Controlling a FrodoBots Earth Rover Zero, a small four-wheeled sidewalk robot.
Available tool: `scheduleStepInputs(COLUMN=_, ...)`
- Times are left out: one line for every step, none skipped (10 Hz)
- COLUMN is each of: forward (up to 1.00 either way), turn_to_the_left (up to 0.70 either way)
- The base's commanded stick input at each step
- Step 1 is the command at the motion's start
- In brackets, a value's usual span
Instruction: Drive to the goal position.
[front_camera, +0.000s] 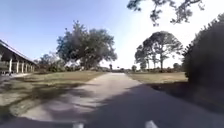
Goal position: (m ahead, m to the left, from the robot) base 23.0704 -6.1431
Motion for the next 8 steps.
scheduleStepInputs(forward=1.00, turn_to_the_left=0.00)
scheduleStepInputs(forward=1.00, turn_to_the_left=0.00)
scheduleStepInputs(forward=1.00, turn_to_the_left=0.00)
scheduleStepInputs(forward=1.00, turn_to_the_left=0.00)
scheduleStepInputs(forward=1.00, turn_to_the_left=0.00)
scheduleStepInputs(forward=1.00, turn_to_the_left=0.00)
scheduleStepInputs(forward=1.00, turn_to_the_left=0.00)
scheduleStepInputs(forward=1.00, turn_to_the_left=0.00)
